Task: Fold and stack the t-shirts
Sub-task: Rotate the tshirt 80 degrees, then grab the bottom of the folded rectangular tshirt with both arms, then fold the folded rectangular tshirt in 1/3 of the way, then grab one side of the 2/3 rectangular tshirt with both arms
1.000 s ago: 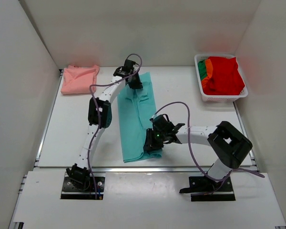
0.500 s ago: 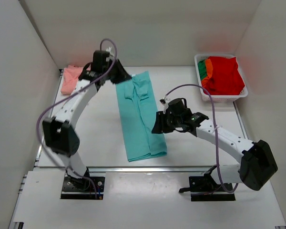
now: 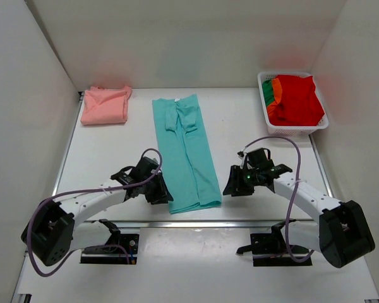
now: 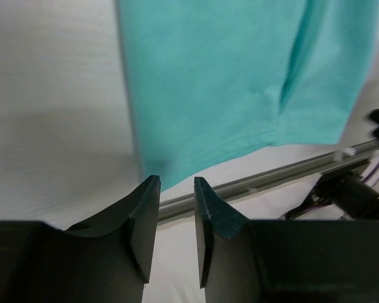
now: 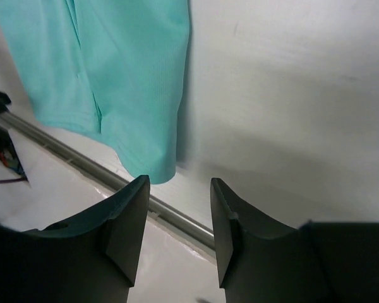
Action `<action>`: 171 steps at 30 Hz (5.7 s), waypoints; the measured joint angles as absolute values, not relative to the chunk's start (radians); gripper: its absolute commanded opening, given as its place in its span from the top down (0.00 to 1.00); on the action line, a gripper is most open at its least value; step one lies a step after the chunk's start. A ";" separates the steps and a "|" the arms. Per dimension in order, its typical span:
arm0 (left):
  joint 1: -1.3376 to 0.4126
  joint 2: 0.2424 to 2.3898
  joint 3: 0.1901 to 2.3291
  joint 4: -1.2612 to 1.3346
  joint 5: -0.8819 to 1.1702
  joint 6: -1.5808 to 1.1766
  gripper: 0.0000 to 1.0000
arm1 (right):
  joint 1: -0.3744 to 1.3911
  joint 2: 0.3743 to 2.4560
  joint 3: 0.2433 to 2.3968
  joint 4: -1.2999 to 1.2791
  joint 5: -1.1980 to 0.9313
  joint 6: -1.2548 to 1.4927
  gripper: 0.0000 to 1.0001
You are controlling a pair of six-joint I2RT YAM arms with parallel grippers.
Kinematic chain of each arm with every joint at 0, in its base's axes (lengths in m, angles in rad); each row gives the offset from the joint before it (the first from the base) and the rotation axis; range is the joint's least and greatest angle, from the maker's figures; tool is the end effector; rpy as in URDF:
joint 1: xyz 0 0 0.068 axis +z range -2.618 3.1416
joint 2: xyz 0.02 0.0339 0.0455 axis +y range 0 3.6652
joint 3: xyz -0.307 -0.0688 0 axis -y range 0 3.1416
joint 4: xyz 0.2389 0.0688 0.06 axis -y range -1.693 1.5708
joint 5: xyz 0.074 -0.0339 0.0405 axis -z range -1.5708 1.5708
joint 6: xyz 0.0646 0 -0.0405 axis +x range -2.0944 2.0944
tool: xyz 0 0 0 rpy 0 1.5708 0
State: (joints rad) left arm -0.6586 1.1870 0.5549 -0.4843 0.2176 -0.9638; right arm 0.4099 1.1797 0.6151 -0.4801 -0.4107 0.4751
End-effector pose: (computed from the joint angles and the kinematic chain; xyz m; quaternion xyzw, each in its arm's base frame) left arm 0.1444 -0.1294 0.1823 -0.1231 0.9610 -0.2352 0.0775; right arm 0.1766 0.1049 0.2050 -0.0222 0.9465 0.2869 0.1457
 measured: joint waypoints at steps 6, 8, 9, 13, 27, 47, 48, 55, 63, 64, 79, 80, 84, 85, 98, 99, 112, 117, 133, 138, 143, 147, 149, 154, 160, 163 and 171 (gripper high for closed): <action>-0.663 1.155 0.529 -0.384 0.187 -1.027 0.55 | 0.412 1.163 0.507 -0.440 -0.493 0.521 0.59; -0.673 1.168 0.526 -0.387 0.182 -1.036 0.52 | 0.415 1.164 0.503 -0.433 -0.506 0.528 0.59; -0.678 1.176 0.527 -0.392 0.178 -1.037 0.52 | 0.418 1.164 0.503 -0.424 -0.510 0.530 0.59; -0.691 1.209 0.527 -0.423 0.167 -1.031 0.47 | 0.440 1.182 0.503 -0.392 -0.517 0.540 0.58; -0.770 1.382 0.616 -0.479 0.155 -0.965 1.00 | 0.471 1.288 0.505 -0.337 -0.560 0.551 0.56; -0.744 1.272 0.538 -0.516 0.173 -0.957 1.00 | 0.519 1.324 0.509 -0.304 -0.630 0.568 1.00; -0.739 1.261 0.538 -0.530 0.174 -0.958 1.00 | 0.523 1.321 0.517 -0.331 -0.631 0.559 0.99; -0.618 1.209 0.614 -0.602 0.196 -0.956 1.00 | 0.537 1.407 0.729 -0.487 -0.673 0.458 1.00; -0.411 1.283 0.843 -0.589 0.213 -0.932 1.00 | 0.474 1.682 1.176 -0.656 -0.663 0.331 1.00; -0.391 1.304 0.869 -0.588 0.211 -0.928 1.00 | 0.461 1.715 1.231 -0.673 -0.657 0.320 1.00; -0.271 1.636 1.162 -0.540 0.171 -0.918 0.98 | 0.370 2.099 1.742 -0.778 -0.630 0.304 1.00; -0.265 1.652 1.169 -0.539 0.169 -0.918 0.98 | 0.368 2.116 1.765 -0.781 -0.632 0.307 1.00; -0.241 1.687 1.185 -0.531 0.165 -0.919 0.96 | 0.356 2.160 1.826 -0.779 -0.638 0.317 1.00; -0.234 1.692 1.187 -0.526 0.165 -0.920 0.96 | 0.354 2.168 1.838 -0.777 -0.640 0.320 1.00; -0.168 1.890 1.272 -0.340 0.235 -0.941 0.44 | 0.310 2.333 2.026 -0.719 -0.646 0.387 0.69; -0.162 1.908 1.271 -0.297 0.244 -0.950 0.47 | 0.305 2.336 2.025 -0.699 -0.643 0.393 0.67; -0.172 1.581 0.940 -0.008 0.190 -0.984 0.53 | 0.229 2.052 1.661 -0.503 -0.525 0.470 0.65; -0.305 1.380 0.746 -0.075 0.020 -0.963 0.53 | 0.294 1.706 1.175 -0.341 -0.369 0.562 0.63; -0.333 1.431 0.573 0.012 -0.133 -0.975 0.44 | 0.444 1.752 0.893 -0.020 -0.325 0.844 0.59; -0.348 1.481 0.579 0.060 -0.112 -0.987 0.45 | 0.445 1.797 0.928 0.019 -0.330 0.870 0.59; -0.361 1.508 0.587 0.091 -0.091 -1.012 0.65 | 0.452 1.836 0.966 0.036 -0.336 0.886 0.65; -0.366 1.537 0.592 0.089 -0.064 -1.035 1.00 | 0.460 1.856 0.974 0.023 -0.334 0.883 1.00; -0.367 1.533 0.601 0.060 -0.055 -1.037 1.00 | 0.463 1.854 0.971 -0.004 -0.342 0.883 0.99; -0.393 1.411 0.570 -0.093 -0.019 -1.033 1.00 | 0.466 1.717 0.869 -0.120 -0.356 0.831 1.00; -0.543 1.026 0.400 -0.279 0.015 -1.089 1.00 | 0.553 1.460 0.702 -0.284 -0.377 0.765 1.00; -0.611 0.834 0.323 -0.389 0.018 -1.151 1.00 | 0.621 1.346 0.622 -0.320 -0.378 0.764 1.00; -0.586 0.622 0.325 -0.569 0.088 -1.180 1.00 | 0.624 1.078 0.515 -0.410 -0.409 0.812 1.00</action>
State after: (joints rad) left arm -0.5858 0.6220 0.3248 -0.5690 0.0879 -1.1805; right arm 0.6239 1.0779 0.5148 -0.4095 -0.4091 0.8120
